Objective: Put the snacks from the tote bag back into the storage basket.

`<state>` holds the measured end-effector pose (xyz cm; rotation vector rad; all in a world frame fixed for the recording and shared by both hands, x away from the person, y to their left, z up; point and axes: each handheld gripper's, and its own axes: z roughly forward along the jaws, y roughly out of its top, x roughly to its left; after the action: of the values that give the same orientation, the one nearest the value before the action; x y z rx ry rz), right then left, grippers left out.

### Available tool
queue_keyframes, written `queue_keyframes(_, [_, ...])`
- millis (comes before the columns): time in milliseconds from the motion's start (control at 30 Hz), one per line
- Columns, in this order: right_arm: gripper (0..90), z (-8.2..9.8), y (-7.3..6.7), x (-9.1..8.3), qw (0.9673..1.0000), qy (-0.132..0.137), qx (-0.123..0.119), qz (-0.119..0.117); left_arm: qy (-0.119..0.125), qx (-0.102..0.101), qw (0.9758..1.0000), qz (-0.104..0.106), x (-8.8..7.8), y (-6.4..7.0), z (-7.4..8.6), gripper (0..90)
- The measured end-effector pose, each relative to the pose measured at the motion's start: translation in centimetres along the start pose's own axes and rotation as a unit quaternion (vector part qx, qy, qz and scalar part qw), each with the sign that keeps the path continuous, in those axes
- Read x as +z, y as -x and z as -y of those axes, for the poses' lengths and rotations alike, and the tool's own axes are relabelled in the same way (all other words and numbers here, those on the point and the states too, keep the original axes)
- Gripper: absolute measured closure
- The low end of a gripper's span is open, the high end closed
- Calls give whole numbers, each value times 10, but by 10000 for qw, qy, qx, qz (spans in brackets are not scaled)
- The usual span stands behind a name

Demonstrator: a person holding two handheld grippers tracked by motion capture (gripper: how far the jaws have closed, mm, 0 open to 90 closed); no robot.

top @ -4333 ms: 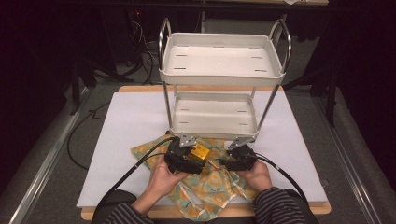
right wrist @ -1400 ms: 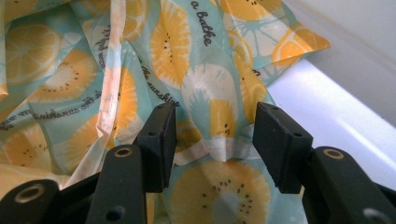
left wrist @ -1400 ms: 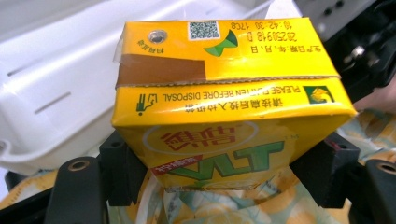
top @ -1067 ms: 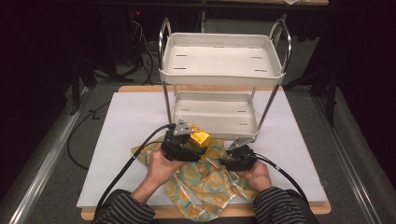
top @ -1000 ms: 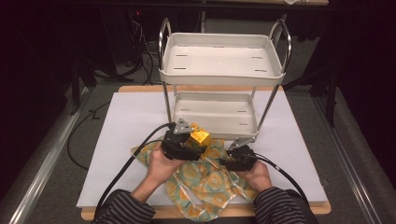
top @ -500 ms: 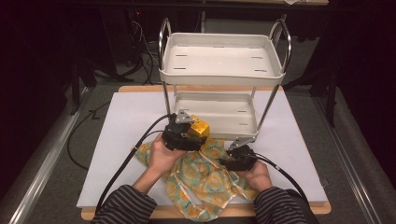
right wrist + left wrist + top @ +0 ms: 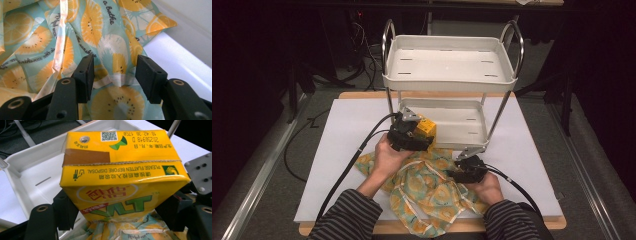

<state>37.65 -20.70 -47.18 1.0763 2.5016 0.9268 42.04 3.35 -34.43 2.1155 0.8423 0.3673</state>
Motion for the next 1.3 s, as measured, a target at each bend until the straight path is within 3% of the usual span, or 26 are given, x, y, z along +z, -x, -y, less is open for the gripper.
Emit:
queue_keyframes(467, [502,0,0,0,10000,0,2,3,-43,-123,9995,-271,10,-11,-7,276])
queue_keyframes(633, [501,0,0,0,10000,3,-34,-11,1,-312,9990,-307,15,-17,-12,276])
queue_keyframes(733, [501,0,0,0,10000,-5,-29,-22,-20,-260,9986,-453,20,-16,-14,276])
queue_keyframes(1300, [500,0,0,0,10000,-1,-49,-14,-76,-403,9969,-675,39,-24,-13,274])
